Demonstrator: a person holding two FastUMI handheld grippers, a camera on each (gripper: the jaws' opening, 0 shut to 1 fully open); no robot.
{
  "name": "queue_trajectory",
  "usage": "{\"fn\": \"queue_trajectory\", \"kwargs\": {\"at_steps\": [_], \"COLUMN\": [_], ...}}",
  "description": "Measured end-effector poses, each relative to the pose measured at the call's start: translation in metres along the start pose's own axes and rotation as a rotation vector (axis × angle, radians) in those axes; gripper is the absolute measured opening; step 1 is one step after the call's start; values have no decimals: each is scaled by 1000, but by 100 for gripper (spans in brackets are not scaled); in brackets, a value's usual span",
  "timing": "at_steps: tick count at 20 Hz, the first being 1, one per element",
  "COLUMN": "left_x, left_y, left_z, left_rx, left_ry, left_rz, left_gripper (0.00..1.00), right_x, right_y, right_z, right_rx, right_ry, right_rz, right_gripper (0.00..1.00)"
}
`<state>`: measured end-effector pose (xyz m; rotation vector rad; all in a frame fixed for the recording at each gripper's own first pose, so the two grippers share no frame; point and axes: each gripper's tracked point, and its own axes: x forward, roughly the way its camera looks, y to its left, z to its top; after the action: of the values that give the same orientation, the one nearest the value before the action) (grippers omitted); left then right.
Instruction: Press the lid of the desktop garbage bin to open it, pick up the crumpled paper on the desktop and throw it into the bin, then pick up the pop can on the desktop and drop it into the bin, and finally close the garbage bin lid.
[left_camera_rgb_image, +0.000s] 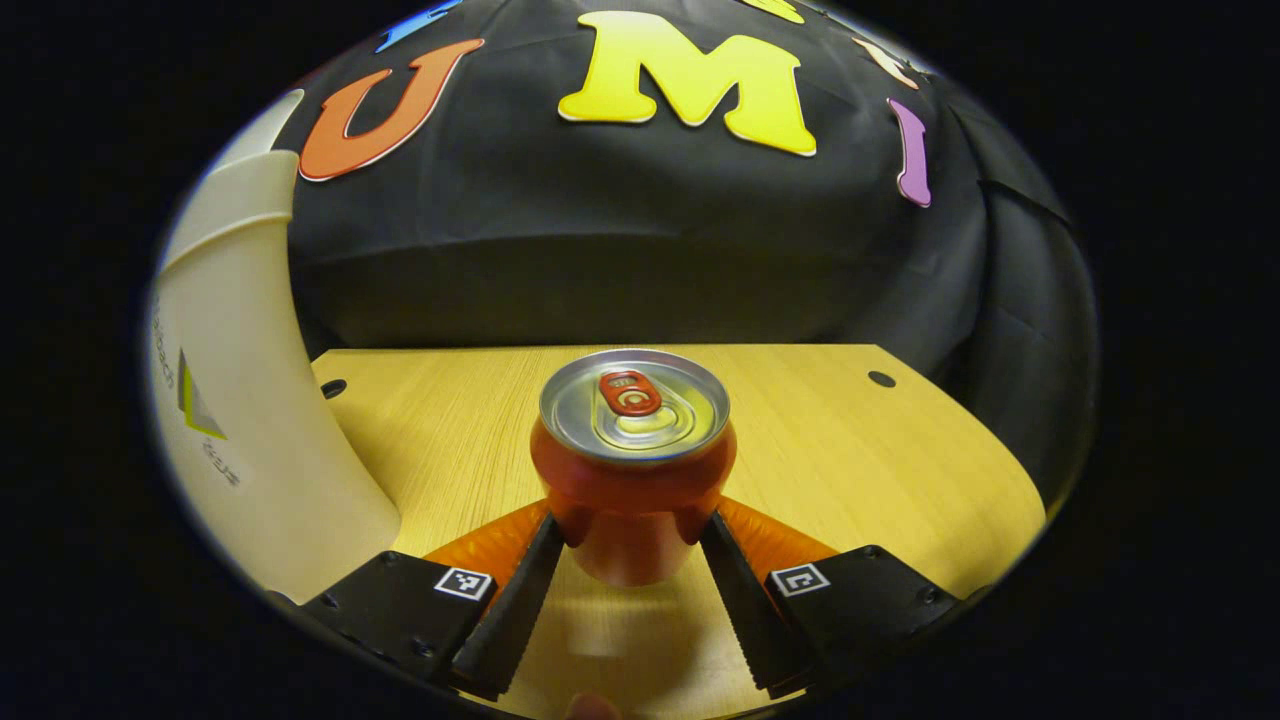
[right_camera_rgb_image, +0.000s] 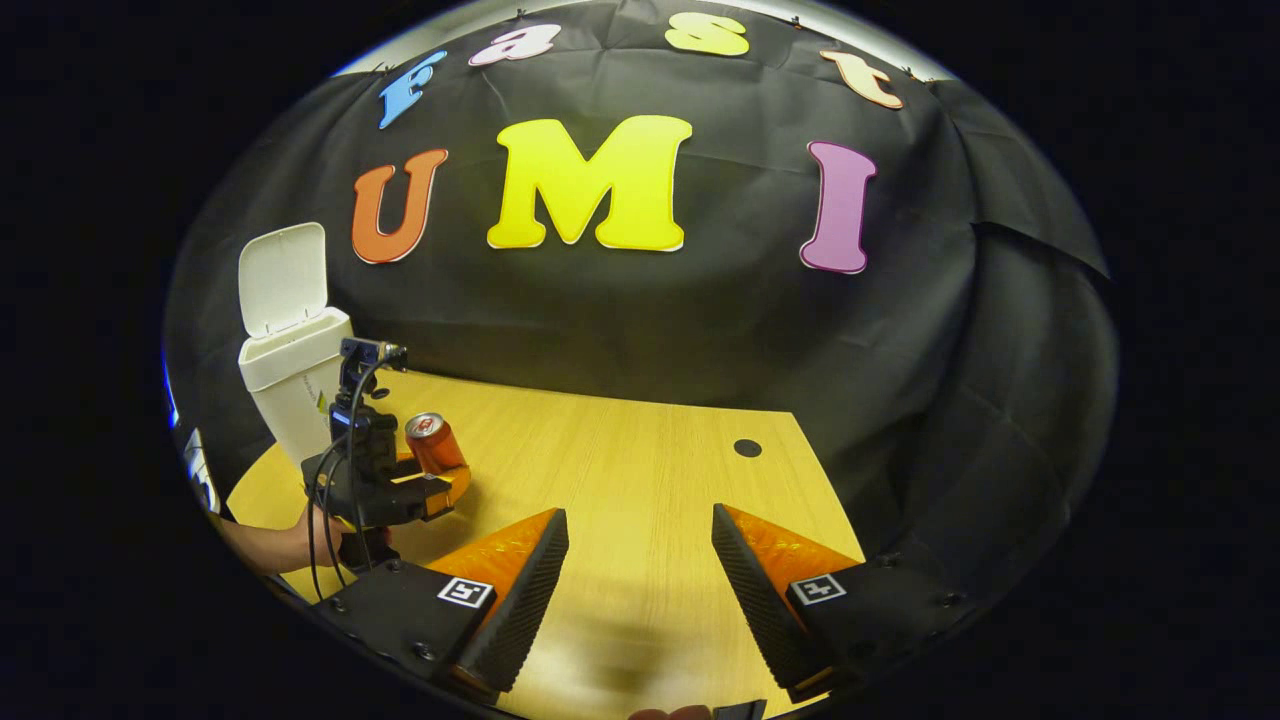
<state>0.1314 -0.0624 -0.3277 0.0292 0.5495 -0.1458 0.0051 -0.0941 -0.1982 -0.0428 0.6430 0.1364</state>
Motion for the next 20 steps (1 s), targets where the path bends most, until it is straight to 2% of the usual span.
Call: {"fn": "queue_trajectory", "kwargs": {"at_steps": [4, 9, 15, 20], "left_x": [-39, -83, -121, -146], "left_y": [5, 36, 101, 170], "left_z": [49, 116, 179, 203], "left_rx": [13, 5, -26, -37], "left_ry": [-88, -194, -283, -303], "left_rz": [15, 76, 209, 348], "left_gripper": [85, 85, 85, 85], "right_x": [-10, -19, -19, -13], "right_y": [15, 27, 40, 62], "right_z": [7, 22, 31, 38], "right_rx": [26, 16, 37, 32], "right_ry": [-53, -121, -147, -150], "right_rz": [37, 68, 105, 155], "right_gripper": [92, 92, 92, 92]}}
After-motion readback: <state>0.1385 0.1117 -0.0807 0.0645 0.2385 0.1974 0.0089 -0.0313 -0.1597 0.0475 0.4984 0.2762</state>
